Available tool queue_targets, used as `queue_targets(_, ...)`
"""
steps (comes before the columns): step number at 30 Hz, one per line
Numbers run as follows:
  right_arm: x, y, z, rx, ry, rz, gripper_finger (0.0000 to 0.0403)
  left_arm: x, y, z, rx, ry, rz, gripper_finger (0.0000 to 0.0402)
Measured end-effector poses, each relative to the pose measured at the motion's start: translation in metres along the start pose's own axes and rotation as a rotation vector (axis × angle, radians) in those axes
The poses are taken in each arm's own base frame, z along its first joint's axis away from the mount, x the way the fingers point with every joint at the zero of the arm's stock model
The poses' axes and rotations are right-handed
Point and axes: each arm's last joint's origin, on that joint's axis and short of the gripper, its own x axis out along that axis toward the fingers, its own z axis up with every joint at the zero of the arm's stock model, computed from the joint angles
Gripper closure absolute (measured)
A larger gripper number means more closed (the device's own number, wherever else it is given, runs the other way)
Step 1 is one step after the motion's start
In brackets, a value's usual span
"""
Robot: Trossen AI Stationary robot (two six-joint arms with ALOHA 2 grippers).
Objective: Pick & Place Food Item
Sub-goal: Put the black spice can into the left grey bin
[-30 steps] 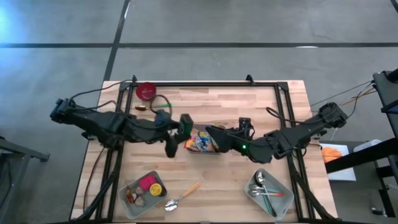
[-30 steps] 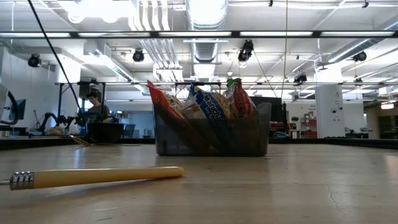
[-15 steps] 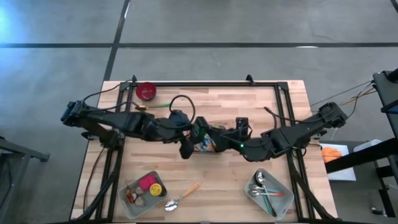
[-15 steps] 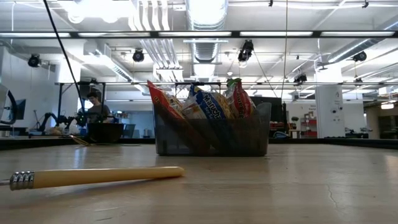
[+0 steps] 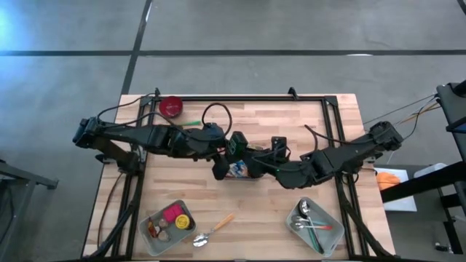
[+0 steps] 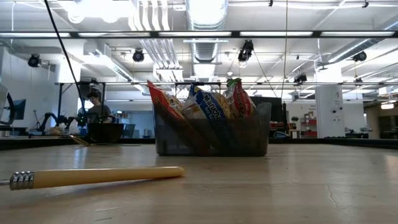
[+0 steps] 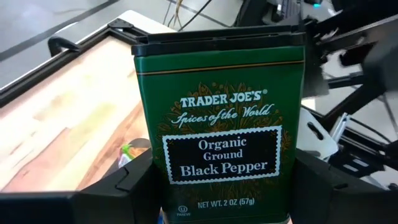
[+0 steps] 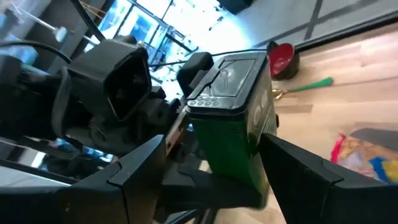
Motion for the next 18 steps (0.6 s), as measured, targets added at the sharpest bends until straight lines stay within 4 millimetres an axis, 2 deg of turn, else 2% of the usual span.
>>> queue_targets(5, 0.009, 0.006, 0.001, -0.056, 0.002, -0.034, 0.0147, 0.001, 0.003, 0.001, -0.005, 0.001, 0.003, 0.0154)
queue_targets(14, 0.007, 0.015, 0.007, -0.099, -0.004, -0.088, 0.0148, 0.000, 0.004, 0.000, 0.007, 0.022, -0.004, 0.0152)
queue_targets(18, 0.009, 0.014, 0.006, -0.111, 0.021, -0.099, 0.0175, 0.000, 0.004, -0.001, 0.043, 0.040, -0.018, 0.0138)
